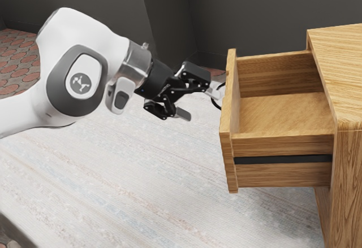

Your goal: Pull the drawer handle with one arm to open the drawer

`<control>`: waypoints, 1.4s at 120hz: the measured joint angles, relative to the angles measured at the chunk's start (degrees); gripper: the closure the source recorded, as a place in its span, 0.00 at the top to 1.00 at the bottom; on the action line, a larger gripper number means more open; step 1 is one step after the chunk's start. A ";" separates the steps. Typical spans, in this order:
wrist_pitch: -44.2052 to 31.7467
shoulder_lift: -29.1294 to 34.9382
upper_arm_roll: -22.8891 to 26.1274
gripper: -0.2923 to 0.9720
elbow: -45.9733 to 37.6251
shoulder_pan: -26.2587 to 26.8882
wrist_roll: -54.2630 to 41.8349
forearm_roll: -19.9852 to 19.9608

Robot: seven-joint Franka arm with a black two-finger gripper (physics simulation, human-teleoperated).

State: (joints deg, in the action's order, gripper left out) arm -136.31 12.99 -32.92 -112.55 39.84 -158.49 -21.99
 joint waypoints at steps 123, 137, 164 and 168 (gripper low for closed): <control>37.01 8.85 7.02 0.77 21.23 -3.24 28.29 29.09; 47.12 7.11 7.24 0.77 24.49 -3.80 40.01 33.12; 57.36 -0.99 7.26 0.77 29.21 -6.97 59.69 35.64; 58.13 -1.92 7.71 0.77 29.70 -8.55 62.11 35.73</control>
State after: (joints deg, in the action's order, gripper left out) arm -78.18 11.06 -25.21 -82.86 31.29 -96.39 13.75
